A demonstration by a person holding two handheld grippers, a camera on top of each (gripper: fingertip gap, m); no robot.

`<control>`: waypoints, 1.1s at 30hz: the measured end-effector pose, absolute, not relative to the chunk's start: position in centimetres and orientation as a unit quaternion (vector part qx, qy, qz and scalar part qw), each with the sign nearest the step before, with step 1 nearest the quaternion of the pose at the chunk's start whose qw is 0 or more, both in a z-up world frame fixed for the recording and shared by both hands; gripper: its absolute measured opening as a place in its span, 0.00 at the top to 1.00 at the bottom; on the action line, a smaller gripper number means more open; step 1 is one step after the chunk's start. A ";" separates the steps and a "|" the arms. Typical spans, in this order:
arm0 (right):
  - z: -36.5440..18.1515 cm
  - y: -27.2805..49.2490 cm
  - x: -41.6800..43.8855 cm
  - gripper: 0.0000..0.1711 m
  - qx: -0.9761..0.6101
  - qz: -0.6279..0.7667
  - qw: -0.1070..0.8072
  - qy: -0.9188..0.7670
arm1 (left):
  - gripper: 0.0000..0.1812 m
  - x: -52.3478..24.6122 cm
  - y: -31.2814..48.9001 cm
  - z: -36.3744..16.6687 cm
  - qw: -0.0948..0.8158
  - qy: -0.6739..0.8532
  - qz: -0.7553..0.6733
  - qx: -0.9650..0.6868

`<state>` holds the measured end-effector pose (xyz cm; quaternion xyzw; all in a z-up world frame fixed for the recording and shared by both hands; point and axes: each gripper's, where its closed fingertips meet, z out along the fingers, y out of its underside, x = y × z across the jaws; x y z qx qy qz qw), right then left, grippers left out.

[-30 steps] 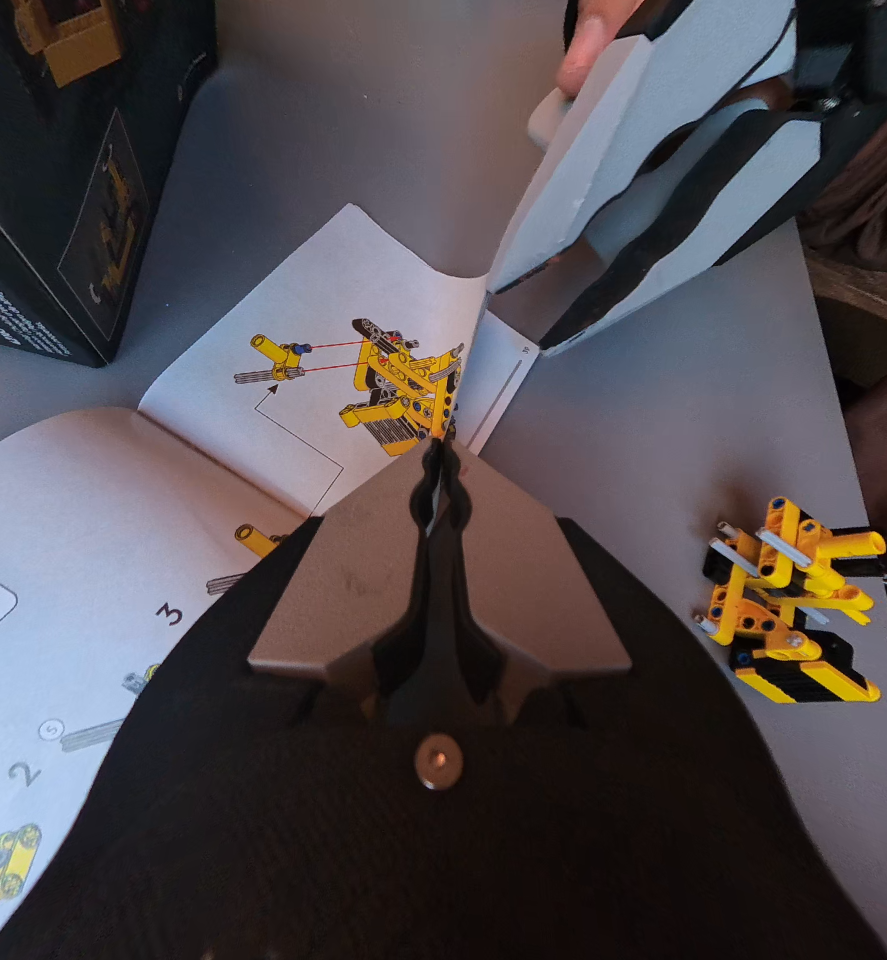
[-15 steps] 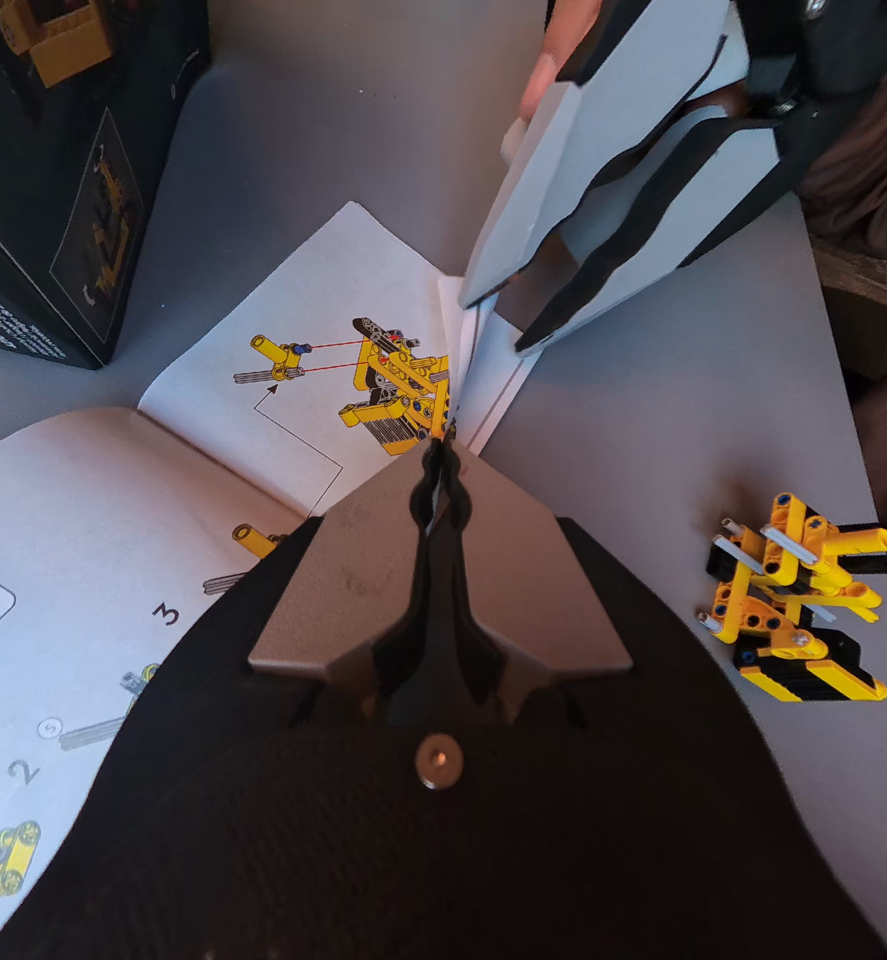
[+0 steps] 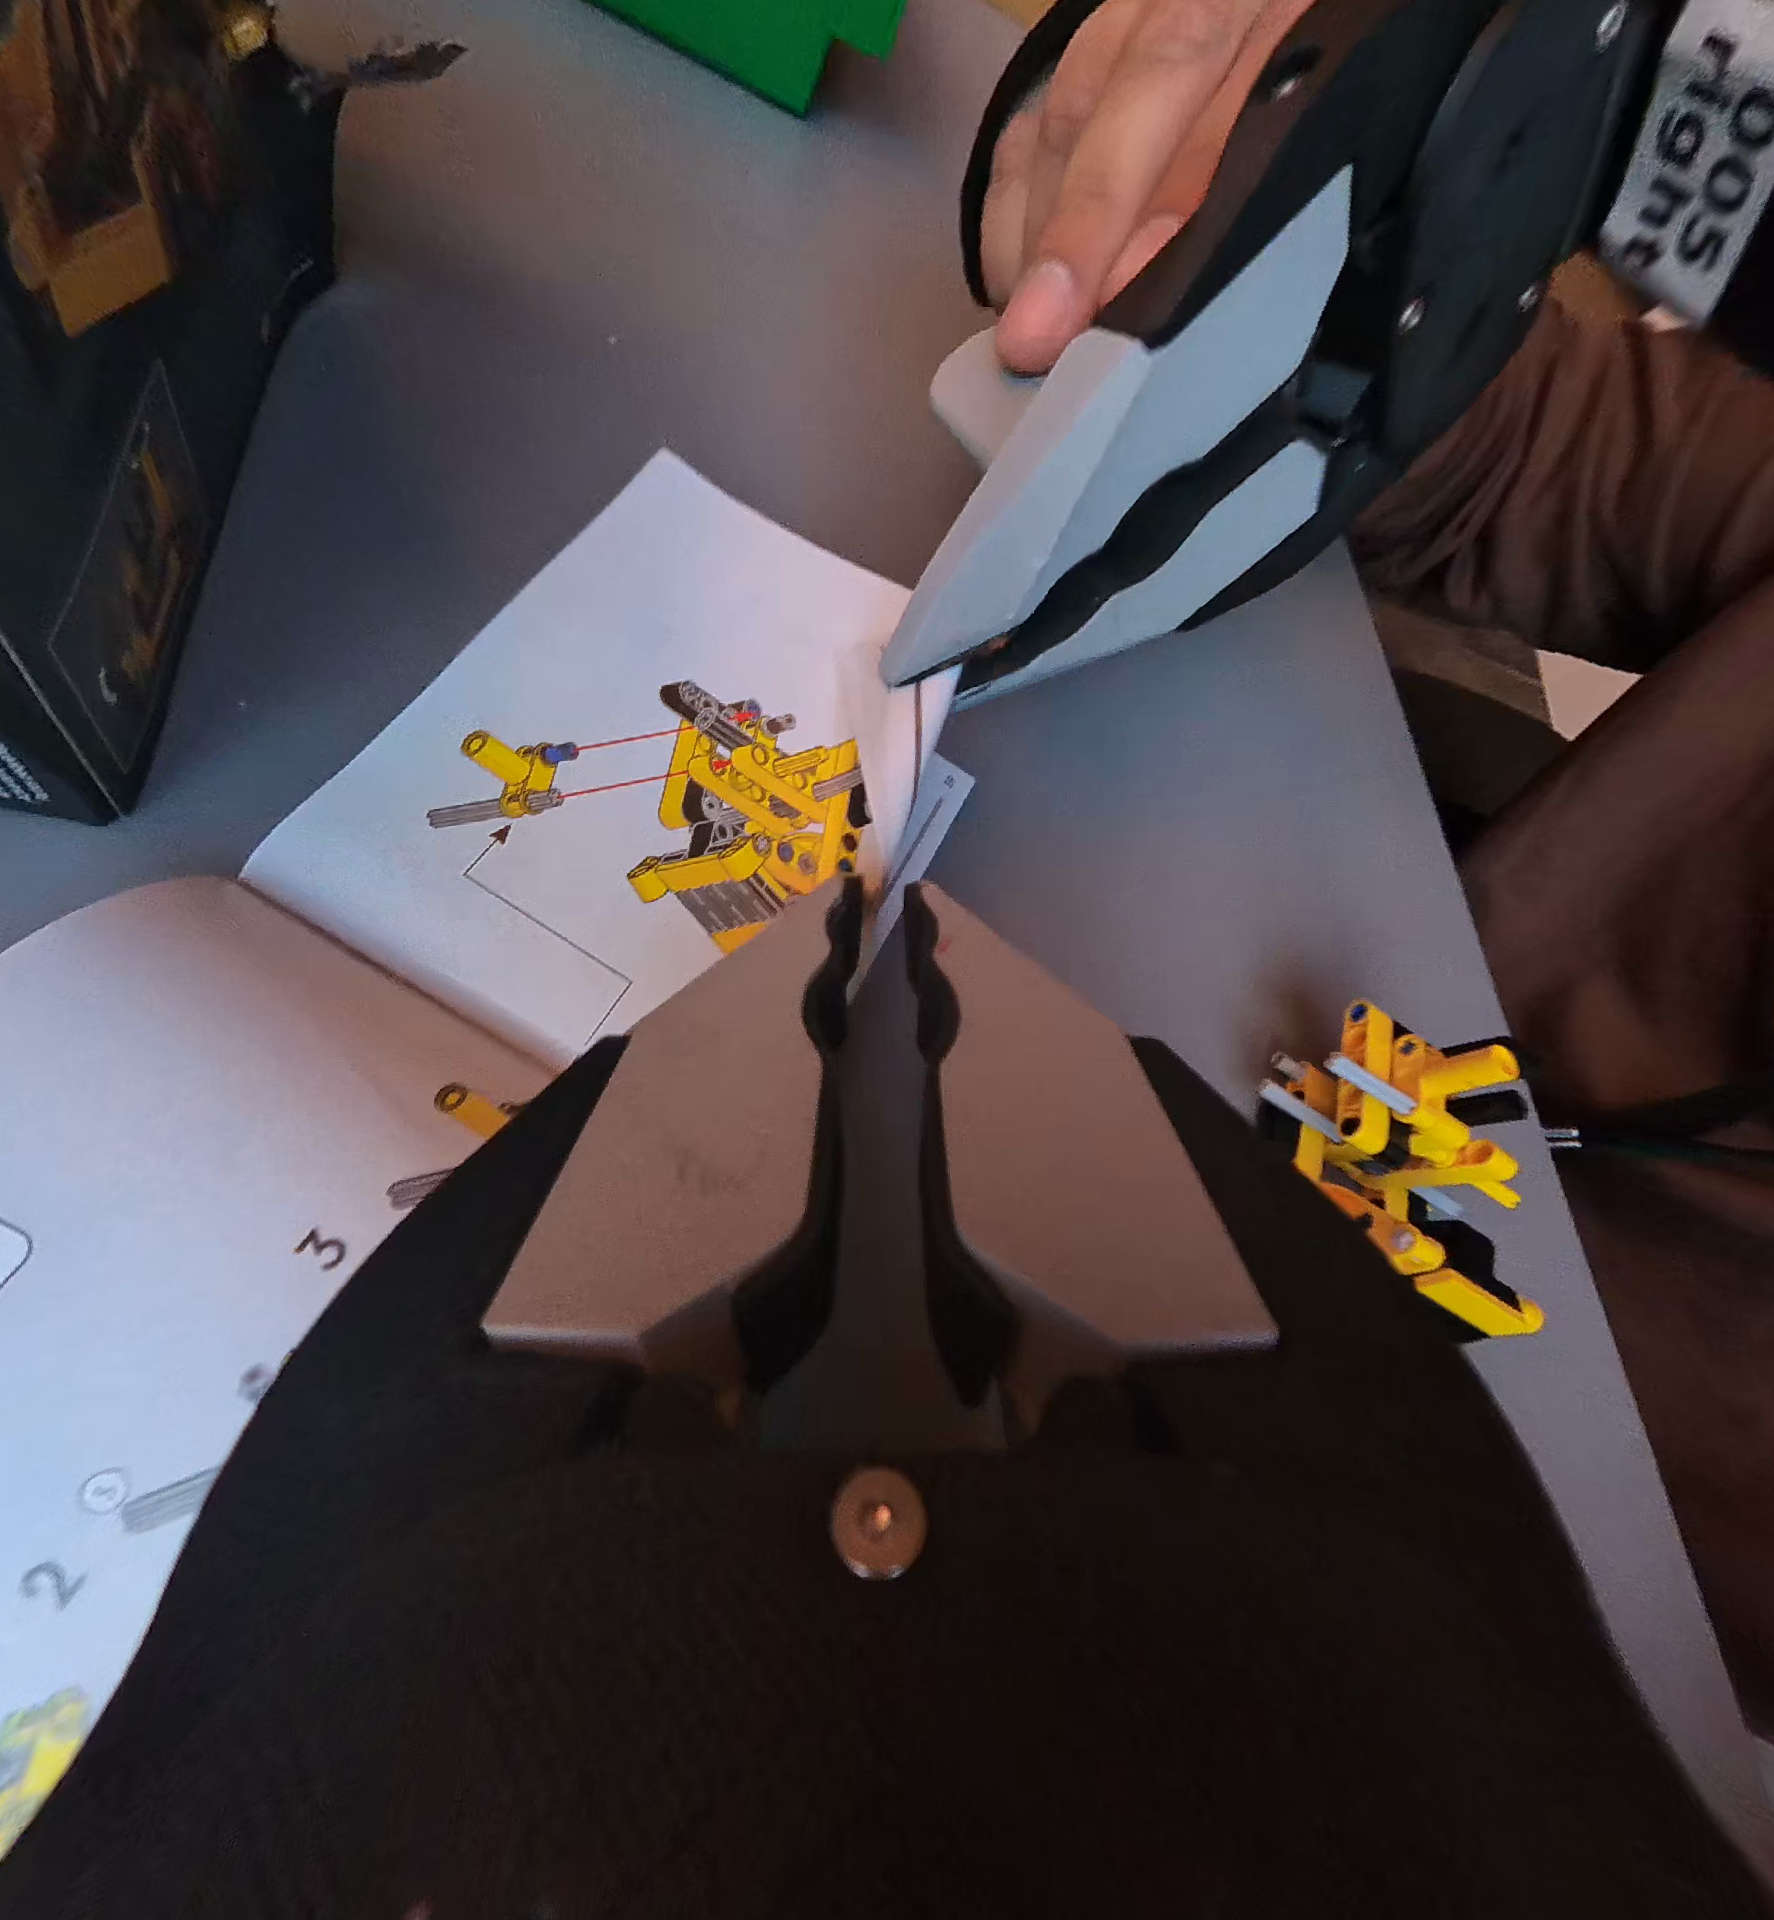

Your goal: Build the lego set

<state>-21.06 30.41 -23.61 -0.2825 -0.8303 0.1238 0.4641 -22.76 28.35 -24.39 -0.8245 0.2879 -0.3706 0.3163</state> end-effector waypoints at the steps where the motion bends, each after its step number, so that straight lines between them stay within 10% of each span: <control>1: -23.7 30.4 -21.1 0.99 -0.276 0.117 0.467 -0.832 | 0.97 -22.6 28.3 -24.2 0.316 0.288 -0.377 -0.821; 33: -23.6 29.7 -20.9 0.97 -0.242 0.104 0.485 -0.834 | 1.00 -22.7 27.6 -24.2 0.298 0.286 -0.407 -0.815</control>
